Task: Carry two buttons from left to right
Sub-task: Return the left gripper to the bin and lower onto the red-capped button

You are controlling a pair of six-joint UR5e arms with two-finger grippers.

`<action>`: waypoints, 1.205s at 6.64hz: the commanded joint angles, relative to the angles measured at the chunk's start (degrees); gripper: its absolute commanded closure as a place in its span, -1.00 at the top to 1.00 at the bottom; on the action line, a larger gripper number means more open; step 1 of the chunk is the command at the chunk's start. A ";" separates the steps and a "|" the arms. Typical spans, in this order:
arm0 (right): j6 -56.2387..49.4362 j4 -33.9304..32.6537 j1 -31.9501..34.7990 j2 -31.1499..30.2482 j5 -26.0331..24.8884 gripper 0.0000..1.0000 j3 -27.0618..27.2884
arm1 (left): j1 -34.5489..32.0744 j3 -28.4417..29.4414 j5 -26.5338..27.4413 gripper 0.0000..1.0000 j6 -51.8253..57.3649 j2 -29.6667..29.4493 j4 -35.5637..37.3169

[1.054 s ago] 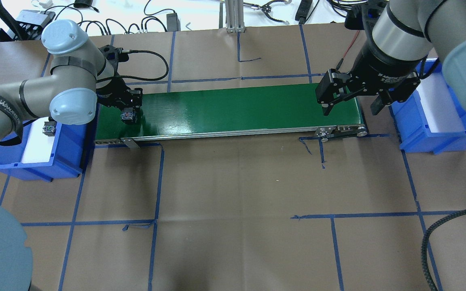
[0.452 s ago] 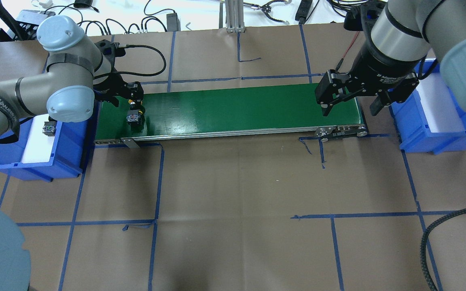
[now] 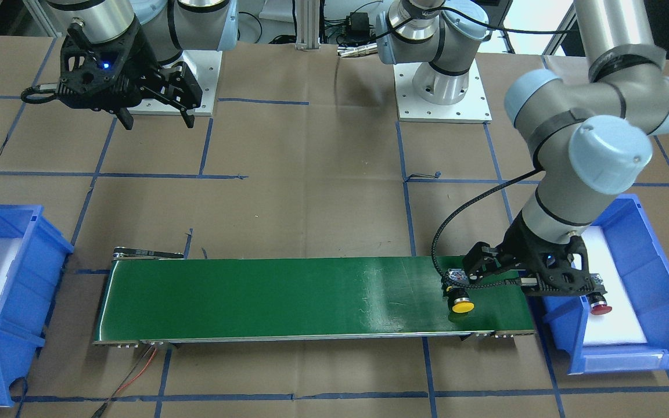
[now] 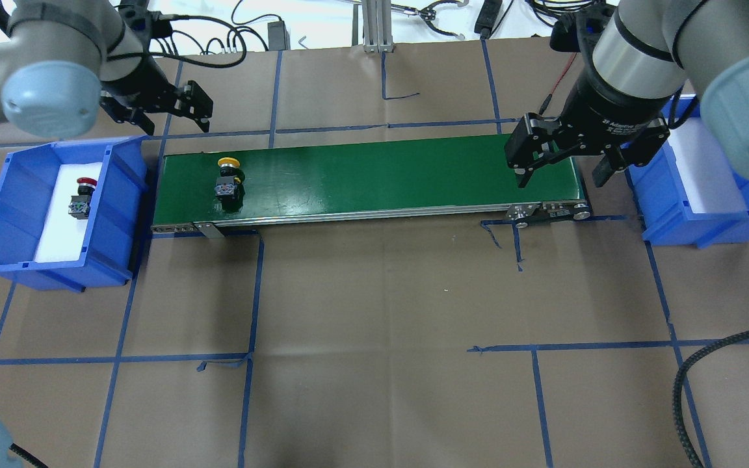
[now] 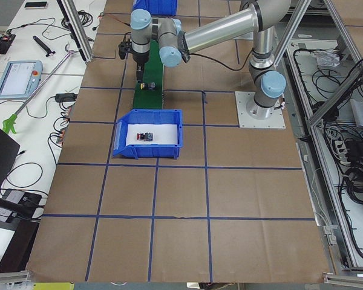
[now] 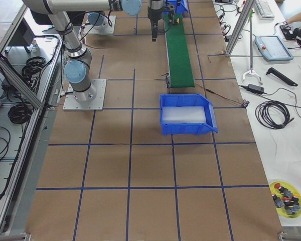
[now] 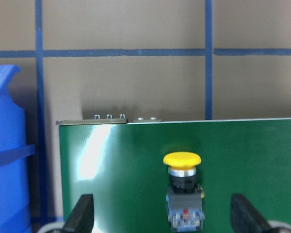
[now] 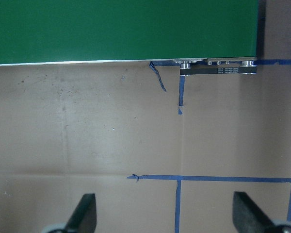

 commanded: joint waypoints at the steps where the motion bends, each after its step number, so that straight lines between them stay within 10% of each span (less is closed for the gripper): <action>1: 0.06 0.11 -0.01 0.04 0.15 1.00 0.39 | 0.13 4.28 -0.09 1.00 0.70 0.87 -6.76; 8: -0.03 -0.32 -0.01 0.57 -0.03 1.00 -0.13 | 22.26 2.09 -0.26 0.99 20.11 -2.03 -5.97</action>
